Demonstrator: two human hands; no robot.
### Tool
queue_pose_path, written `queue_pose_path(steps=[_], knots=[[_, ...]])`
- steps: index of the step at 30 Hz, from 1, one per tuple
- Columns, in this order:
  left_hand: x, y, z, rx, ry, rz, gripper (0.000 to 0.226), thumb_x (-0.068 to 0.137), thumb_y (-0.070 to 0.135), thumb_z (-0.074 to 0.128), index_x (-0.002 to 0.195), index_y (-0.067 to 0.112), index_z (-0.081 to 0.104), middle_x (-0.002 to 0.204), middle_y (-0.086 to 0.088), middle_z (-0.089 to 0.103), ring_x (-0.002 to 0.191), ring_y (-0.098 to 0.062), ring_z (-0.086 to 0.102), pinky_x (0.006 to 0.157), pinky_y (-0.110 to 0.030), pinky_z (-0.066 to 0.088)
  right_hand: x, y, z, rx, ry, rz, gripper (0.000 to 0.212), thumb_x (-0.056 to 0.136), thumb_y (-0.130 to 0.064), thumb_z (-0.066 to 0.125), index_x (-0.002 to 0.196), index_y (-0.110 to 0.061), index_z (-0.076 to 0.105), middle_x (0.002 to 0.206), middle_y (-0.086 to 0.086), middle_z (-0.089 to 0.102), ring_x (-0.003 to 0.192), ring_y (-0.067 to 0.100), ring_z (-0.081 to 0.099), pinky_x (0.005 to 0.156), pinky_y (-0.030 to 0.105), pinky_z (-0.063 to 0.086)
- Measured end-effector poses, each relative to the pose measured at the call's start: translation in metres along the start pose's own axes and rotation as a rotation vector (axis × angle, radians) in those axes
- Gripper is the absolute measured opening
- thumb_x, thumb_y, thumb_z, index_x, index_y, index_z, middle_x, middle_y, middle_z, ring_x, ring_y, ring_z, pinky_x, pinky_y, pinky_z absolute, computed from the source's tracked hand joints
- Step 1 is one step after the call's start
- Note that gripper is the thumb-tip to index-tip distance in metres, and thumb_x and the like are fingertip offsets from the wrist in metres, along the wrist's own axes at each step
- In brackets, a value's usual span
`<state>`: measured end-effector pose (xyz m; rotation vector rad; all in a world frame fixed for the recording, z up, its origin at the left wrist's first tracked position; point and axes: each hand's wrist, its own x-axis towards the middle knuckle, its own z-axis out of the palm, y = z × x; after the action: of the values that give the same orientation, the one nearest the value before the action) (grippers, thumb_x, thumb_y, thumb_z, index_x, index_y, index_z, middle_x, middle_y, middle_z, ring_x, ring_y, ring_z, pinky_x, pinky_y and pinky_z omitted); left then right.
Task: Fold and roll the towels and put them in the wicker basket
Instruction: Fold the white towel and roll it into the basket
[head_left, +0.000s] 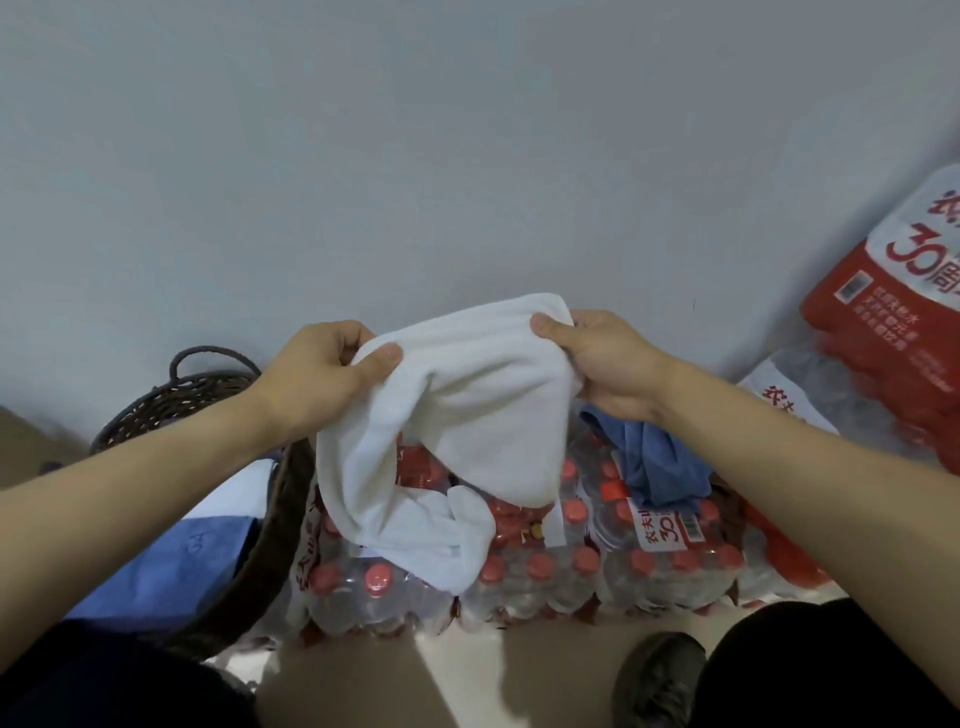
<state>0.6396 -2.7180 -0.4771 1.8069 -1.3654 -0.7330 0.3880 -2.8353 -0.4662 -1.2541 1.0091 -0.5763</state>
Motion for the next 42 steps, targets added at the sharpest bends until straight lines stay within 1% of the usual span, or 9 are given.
queue_pose_path(steps=[5, 10, 14, 26, 30, 34, 37, 39, 42], knots=[[0.001, 0.003, 0.004, 0.069, 0.026, 0.001, 0.031, 0.093, 0.039, 0.061, 0.088, 0.009, 0.062, 0.082, -0.006, 0.068, 0.070, -0.019, 0.060, 0.060, -0.028, 0.045, -0.008, -0.005, -0.008, -0.100, -0.165, 0.112, 0.040, 0.081, -0.047, 0.074, 0.094, -0.009, 0.075, 0.100, 0.014, 0.075, 0.084, 0.027, 0.074, 0.067, 0.035, 0.059], [0.006, 0.000, 0.007, 0.110, 0.049, 0.002, 0.029, 0.093, 0.038, 0.061, 0.086, 0.010, 0.061, 0.080, -0.003, 0.065, 0.068, -0.014, 0.057, 0.057, -0.026, 0.040, -0.013, -0.006, -0.030, -0.212, -0.442, 0.251, 0.027, 0.076, -0.015, 0.080, 0.101, -0.007, 0.075, 0.108, 0.017, 0.073, 0.094, 0.029, 0.073, 0.071, 0.034, 0.059], [0.009, -0.002, 0.013, 0.187, 0.011, 0.008, 0.029, 0.091, 0.041, 0.063, 0.082, 0.014, 0.062, 0.077, 0.000, 0.066, 0.068, -0.014, 0.059, 0.056, -0.027, 0.042, -0.015, -0.007, -0.042, -0.361, -0.310, 0.177, 0.032, 0.082, -0.022, 0.077, 0.110, -0.007, 0.071, 0.106, 0.010, 0.075, 0.093, 0.025, 0.073, 0.070, 0.030, 0.059], [0.019, -0.010, 0.021, 0.479, -0.101, -0.103, 0.039, 0.088, 0.048, 0.064, 0.075, 0.011, 0.061, 0.073, -0.004, 0.064, 0.075, -0.025, 0.062, 0.058, -0.029, 0.042, -0.016, -0.006, -0.055, -0.715, 0.144, -0.138, 0.024, 0.073, -0.036, 0.085, 0.082, -0.015, 0.076, 0.079, 0.000, 0.075, 0.066, 0.011, 0.067, 0.056, 0.021, 0.051], [0.015, -0.002, 0.033, 0.644, -0.357, -0.120, 0.044, 0.083, 0.053, 0.068, 0.110, 0.022, 0.054, 0.104, 0.002, 0.062, 0.092, -0.017, 0.058, 0.073, -0.026, 0.041, -0.021, -0.013, -0.037, -0.966, 0.050, -0.268, 0.031, 0.069, -0.047, 0.085, 0.066, -0.021, 0.068, 0.064, -0.009, 0.065, 0.057, 0.001, 0.059, 0.050, 0.015, 0.040], [0.010, 0.020, 0.054, 0.393, -0.218, 0.199, 0.081, 0.074, 0.052, 0.077, 0.140, 0.026, 0.038, 0.133, 0.002, 0.050, 0.115, -0.009, 0.051, 0.092, -0.023, 0.039, -0.024, -0.014, -0.011, -1.003, 0.106, -0.470, 0.049, 0.061, -0.049, 0.088, 0.057, -0.015, 0.053, 0.054, -0.007, 0.049, 0.050, 0.005, 0.044, 0.046, 0.018, 0.031], [0.004, 0.042, 0.059, 0.217, -0.243, 0.384, 0.099, 0.067, 0.053, 0.082, 0.148, 0.032, 0.029, 0.143, 0.016, 0.044, 0.130, 0.004, 0.042, 0.102, -0.018, 0.034, -0.029, -0.015, 0.000, -0.825, -0.067, -0.516, 0.029, 0.068, -0.038, 0.088, 0.066, -0.019, 0.065, 0.061, -0.009, 0.060, 0.058, -0.001, 0.055, 0.054, 0.013, 0.038], [0.000, 0.051, 0.057, 0.120, -0.309, 0.424, 0.090, 0.068, 0.046, 0.084, 0.145, 0.033, 0.038, 0.128, 0.023, 0.058, 0.121, 0.008, 0.051, 0.101, -0.013, 0.038, -0.034, -0.014, 0.004, -0.680, -0.256, -0.482, 0.014, 0.075, -0.024, 0.085, 0.083, -0.018, 0.076, 0.076, -0.011, 0.071, 0.073, -0.004, 0.065, 0.064, 0.010, 0.045], [-0.002, 0.055, 0.047, 0.074, -0.293, 0.400, 0.052, 0.072, 0.034, 0.085, 0.119, 0.027, 0.063, 0.087, 0.015, 0.072, 0.083, 0.002, 0.067, 0.075, -0.013, 0.050, -0.034, -0.011, 0.007, -0.574, -0.277, -0.521, 0.016, 0.076, -0.018, 0.084, 0.090, -0.019, 0.077, 0.086, -0.007, 0.074, 0.080, 0.003, 0.070, 0.070, 0.014, 0.051]])
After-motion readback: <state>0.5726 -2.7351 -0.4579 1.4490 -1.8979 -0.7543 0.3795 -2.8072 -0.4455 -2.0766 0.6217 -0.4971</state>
